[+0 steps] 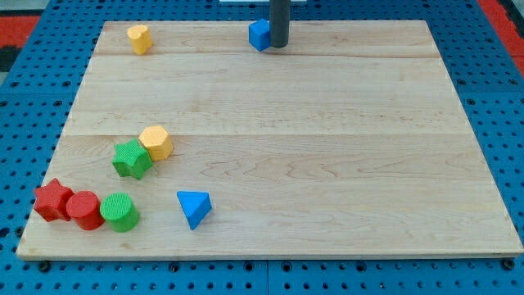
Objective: Move the green circle top right side of the board
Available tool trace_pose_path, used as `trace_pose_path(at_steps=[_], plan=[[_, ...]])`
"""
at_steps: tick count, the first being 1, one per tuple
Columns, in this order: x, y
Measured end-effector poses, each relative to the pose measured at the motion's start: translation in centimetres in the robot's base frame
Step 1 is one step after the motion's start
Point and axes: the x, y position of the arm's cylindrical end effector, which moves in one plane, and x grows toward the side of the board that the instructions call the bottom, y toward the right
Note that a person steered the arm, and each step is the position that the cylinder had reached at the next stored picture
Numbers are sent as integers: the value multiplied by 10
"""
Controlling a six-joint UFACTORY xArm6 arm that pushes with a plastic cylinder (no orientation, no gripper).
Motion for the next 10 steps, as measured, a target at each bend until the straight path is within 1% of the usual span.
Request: trace_pose_path(at_steps=[1,2,3,4,5,6,7,8,9,10], plan=[[0,0],[11,0],[64,0],[150,19],[250,27],[348,9],[373,-47],[372,-172],[346,-213],[317,-186]])
